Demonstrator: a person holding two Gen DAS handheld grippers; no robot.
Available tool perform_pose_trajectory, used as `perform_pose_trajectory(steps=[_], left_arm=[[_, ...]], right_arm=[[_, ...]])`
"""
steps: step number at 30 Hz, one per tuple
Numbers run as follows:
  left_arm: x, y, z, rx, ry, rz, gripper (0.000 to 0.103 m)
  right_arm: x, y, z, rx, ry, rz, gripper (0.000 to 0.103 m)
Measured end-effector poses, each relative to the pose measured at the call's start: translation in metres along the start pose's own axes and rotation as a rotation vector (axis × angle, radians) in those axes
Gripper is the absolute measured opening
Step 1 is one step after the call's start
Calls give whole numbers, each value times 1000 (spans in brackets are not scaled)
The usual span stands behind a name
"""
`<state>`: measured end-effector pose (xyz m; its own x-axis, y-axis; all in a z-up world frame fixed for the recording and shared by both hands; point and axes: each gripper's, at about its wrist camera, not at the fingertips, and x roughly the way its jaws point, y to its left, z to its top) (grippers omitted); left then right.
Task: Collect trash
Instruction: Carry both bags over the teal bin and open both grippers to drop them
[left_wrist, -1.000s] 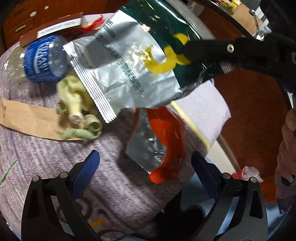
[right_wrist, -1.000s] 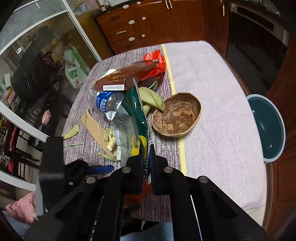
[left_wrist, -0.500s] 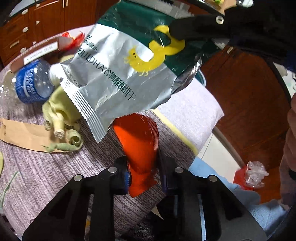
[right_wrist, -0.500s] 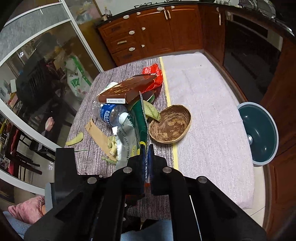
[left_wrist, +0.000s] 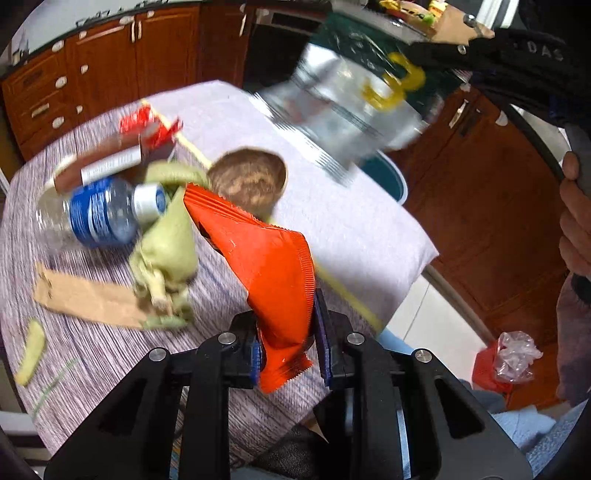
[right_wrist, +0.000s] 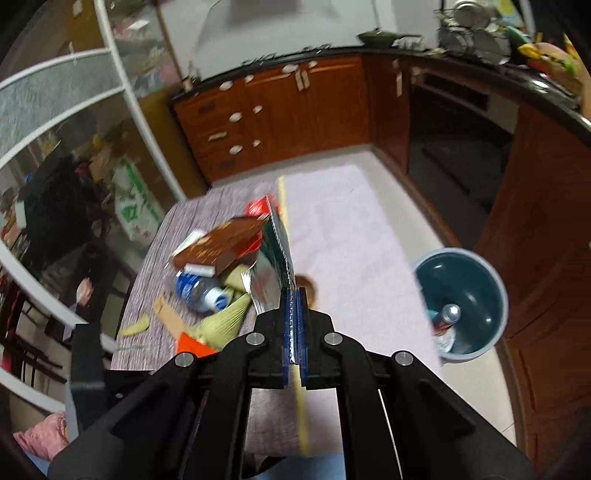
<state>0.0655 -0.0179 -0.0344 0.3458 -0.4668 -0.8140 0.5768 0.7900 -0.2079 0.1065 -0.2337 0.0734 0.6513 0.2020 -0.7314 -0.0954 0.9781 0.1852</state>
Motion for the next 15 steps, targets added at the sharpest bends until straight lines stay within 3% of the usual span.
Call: perform_pose_trajectory(steps=[7, 15], left_arm=[[3, -17, 55, 61, -34, -5, 24], [54, -67, 116, 152, 0, -43, 24]], right_arm=[[-27, -55, 14, 68, -74, -105, 4], [-22, -120, 25, 129, -87, -194, 4]])
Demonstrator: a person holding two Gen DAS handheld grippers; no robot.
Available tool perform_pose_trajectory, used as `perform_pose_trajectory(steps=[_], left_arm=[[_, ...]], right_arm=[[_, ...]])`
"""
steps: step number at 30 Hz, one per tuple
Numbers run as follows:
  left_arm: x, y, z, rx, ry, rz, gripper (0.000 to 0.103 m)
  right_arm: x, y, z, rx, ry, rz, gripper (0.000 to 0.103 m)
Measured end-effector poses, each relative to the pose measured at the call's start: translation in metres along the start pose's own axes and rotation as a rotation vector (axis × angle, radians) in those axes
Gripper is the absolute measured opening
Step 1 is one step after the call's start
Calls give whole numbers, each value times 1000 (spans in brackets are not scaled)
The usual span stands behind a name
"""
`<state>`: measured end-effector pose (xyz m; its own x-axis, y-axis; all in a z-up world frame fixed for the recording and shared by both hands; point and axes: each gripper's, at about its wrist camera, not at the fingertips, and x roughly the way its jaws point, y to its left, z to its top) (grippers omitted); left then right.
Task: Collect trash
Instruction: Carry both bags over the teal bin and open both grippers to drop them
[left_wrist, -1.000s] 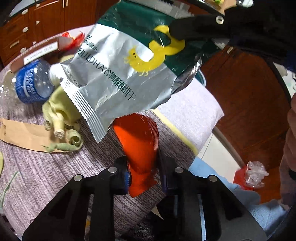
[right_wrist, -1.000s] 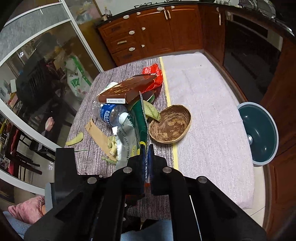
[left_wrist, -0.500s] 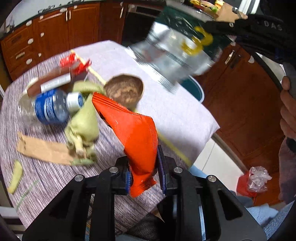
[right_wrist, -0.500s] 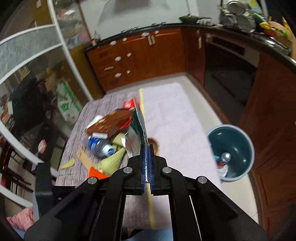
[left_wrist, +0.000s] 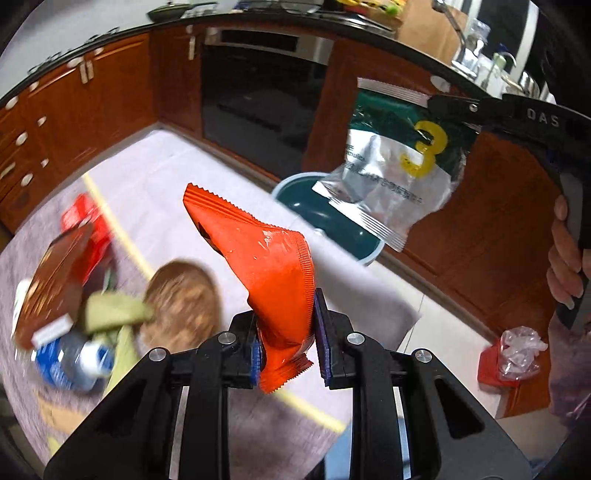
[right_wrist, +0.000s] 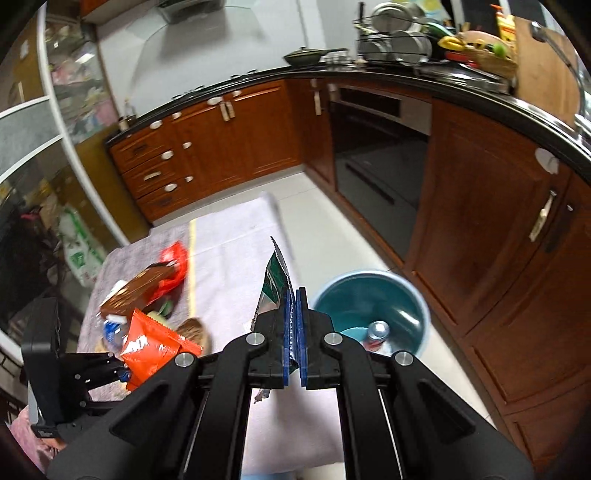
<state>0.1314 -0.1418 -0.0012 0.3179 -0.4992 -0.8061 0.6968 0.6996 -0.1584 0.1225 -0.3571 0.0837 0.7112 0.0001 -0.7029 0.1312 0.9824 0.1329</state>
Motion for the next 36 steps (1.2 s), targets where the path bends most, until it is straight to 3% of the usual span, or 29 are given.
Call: perform_pose_trajectory(steps=[5, 10, 18, 22, 23, 24, 25, 26, 30, 33, 34, 36], left_arm=[[36, -21, 30, 52, 33, -31, 24], [80, -34, 63, 72, 88, -62, 24], [152, -51, 105, 104, 173, -86, 24], [180, -55, 118, 114, 207, -87, 24], [186, -56, 120, 113, 214, -87, 24], [192, -56, 121, 110, 224, -89, 24], [200, -55, 122, 110, 233, -90, 24], [205, -56, 123, 111, 240, -88, 24], [228, -57, 127, 110, 274, -81, 30], [233, -60, 127, 117, 262, -52, 61], [233, -60, 127, 117, 252, -41, 67], [233, -59, 129, 113, 244, -14, 71]], right_arm=[[15, -42, 16, 18, -18, -78, 4], [52, -86, 12, 54, 33, -133, 4], [120, -139, -12, 146, 170, -123, 4], [149, -157, -20, 190, 244, -83, 9], [153, -158, -21, 196, 256, -81, 13], [157, -160, -23, 206, 264, -74, 28], [159, -162, -24, 215, 266, -68, 50], [159, -164, -25, 222, 263, -66, 58], [157, -171, -22, 229, 238, -93, 74], [153, -177, -22, 255, 230, -95, 78], [153, -179, -22, 261, 230, -97, 81], [153, -181, -22, 271, 229, -99, 84]])
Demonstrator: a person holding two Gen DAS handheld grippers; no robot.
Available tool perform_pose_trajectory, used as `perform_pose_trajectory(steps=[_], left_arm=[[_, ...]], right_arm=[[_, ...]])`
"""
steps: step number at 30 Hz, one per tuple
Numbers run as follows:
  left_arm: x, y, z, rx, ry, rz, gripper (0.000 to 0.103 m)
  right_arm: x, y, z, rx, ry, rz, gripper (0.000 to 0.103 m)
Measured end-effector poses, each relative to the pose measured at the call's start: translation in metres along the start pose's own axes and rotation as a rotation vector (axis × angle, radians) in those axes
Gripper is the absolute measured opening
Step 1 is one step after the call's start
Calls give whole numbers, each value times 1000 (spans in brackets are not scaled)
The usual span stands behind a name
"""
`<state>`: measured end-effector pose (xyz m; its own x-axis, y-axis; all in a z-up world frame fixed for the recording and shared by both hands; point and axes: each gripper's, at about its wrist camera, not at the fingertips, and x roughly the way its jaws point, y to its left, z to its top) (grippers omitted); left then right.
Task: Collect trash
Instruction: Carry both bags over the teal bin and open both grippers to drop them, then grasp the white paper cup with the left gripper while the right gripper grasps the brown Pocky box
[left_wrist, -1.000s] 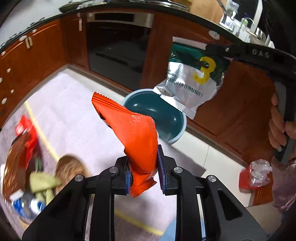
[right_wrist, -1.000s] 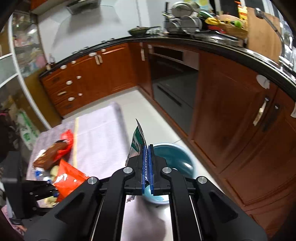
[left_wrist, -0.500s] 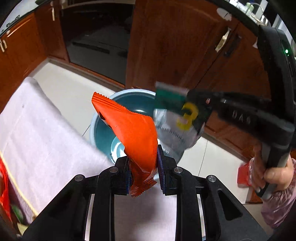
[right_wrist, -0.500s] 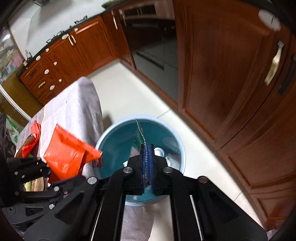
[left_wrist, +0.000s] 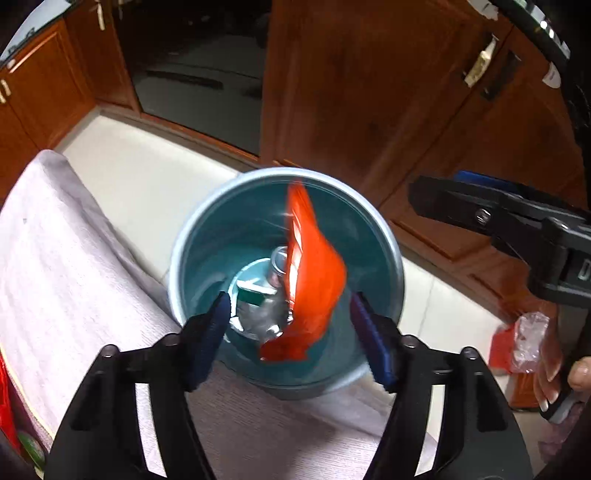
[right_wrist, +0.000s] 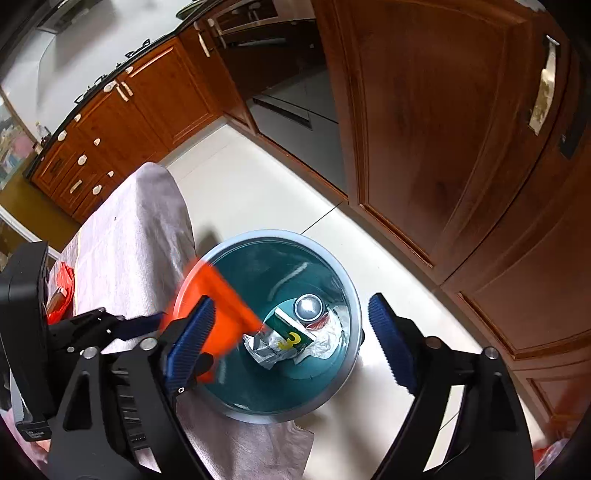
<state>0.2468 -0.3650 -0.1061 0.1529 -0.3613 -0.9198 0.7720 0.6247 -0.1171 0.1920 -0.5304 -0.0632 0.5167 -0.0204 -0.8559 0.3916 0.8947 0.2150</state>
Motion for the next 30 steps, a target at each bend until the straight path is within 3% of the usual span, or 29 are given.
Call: perform_pose_trajectory(steps=[9, 20, 30], left_arm=[[-12, 7, -7, -23, -15, 27, 91], [-55, 12, -26, -63, -92, 8, 92], [-118, 37, -90, -152, -182, 42, 97]], right_arm=[[4, 0, -3, 44, 38, 20, 87], [-21, 32, -9, -9, 20, 11, 87], [-45, 99, -34, -96, 11, 76, 91]])
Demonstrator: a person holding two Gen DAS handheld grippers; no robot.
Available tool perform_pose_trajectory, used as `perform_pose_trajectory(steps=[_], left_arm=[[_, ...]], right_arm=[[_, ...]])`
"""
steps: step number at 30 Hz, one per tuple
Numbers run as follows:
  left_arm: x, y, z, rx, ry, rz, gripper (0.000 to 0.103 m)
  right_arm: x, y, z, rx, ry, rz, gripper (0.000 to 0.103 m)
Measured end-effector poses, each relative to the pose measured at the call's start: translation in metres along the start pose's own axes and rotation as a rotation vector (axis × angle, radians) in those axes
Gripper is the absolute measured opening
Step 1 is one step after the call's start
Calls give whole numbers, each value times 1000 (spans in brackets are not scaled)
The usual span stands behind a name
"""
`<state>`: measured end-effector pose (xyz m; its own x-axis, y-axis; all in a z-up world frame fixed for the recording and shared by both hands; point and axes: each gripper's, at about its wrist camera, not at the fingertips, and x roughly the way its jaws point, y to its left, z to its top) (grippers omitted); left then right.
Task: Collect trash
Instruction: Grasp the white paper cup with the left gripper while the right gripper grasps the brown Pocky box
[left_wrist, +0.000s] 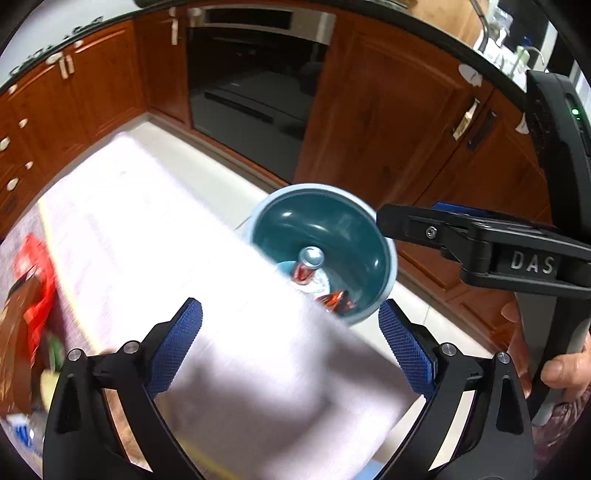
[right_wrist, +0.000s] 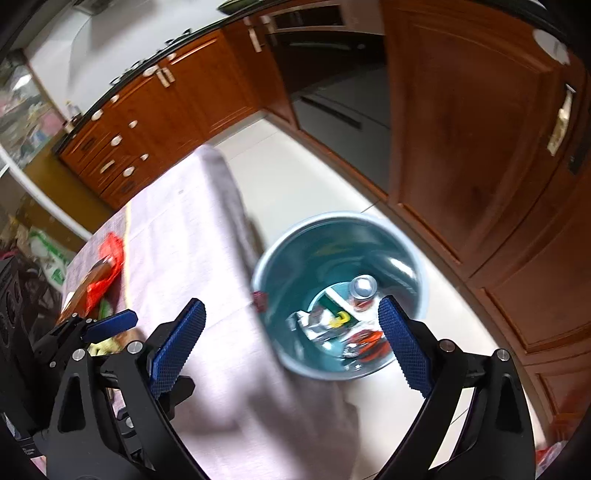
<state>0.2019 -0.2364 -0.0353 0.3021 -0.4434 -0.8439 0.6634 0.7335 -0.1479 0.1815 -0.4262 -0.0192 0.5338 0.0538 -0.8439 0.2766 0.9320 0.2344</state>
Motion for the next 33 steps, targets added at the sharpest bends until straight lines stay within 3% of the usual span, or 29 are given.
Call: perform_pose_trajectory(steps=[11, 18, 26, 33], left_arm=[[-59, 67, -59, -112, -38, 97, 97], [-93, 117, -77, -149, -75, 176, 97], [-138, 222, -103, -246, -124, 307, 97], [-144, 297, -112, -302, -104, 401, 97]], right_arm=[[11, 93, -36, -123, 76, 56, 91], [21, 143, -47, -190, 120, 65, 91], [40, 218, -42, -298, 164, 96, 91], [77, 293, -31, -362, 247, 170, 91]])
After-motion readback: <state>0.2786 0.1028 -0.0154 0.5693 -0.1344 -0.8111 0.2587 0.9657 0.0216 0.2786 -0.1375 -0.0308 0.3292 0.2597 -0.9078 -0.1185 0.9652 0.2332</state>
